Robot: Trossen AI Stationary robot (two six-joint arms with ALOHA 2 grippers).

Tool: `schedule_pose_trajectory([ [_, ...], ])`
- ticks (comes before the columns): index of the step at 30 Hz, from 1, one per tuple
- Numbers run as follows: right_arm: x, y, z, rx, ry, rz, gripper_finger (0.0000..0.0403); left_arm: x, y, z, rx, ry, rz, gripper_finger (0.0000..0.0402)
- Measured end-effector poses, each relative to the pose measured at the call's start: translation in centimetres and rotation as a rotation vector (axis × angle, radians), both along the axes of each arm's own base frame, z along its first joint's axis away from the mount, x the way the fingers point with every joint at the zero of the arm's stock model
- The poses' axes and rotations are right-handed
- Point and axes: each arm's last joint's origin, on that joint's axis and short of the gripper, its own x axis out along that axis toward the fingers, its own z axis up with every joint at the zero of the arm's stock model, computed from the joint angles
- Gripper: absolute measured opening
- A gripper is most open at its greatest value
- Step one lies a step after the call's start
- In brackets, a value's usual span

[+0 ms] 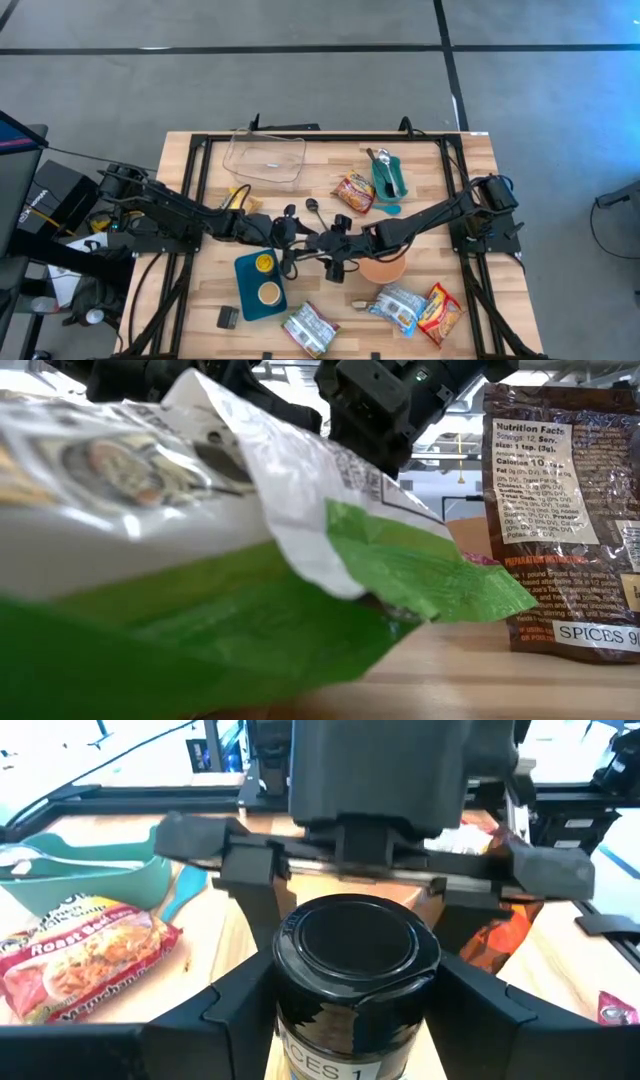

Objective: Pick & Place Food Item
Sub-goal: Put the green seasoning bottle into the blue bin

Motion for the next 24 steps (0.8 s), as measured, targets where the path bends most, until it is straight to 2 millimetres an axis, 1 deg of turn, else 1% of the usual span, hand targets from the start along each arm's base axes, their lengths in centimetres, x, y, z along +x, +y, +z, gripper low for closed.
schedule_pose_trajectory([
  [7,-0.3,0.6,-0.1,-0.007,0.021,0.017,0.0260,0.0,0.0,0.1,0.001,-0.001,0.003,0.0206],
  [11,-0.7,0.9,-0.1,-0.037,0.035,-0.002,0.0260,-0.1,0.0,0.1,0.001,-0.002,0.003,0.0207],
  [14,-1.1,1.1,0.4,-0.070,0.030,-0.029,0.0260,-0.3,0.1,0.5,0.000,-0.005,0.004,0.0207],
  [16,-1.7,1.2,0.9,-0.098,0.040,-0.041,0.0260,-0.5,0.1,0.7,0.003,0.005,0.006,0.0205],
  [18,-1.8,1.4,1.7,-0.105,0.001,-0.051,0.0260,-0.9,0.2,1.2,0.003,0.003,0.008,0.0204],
  [24,-3.2,1.7,3.4,-0.184,-0.032,-0.106,0.0260,-2.1,0.3,2.7,0.003,-0.008,0.016,0.0207],
])
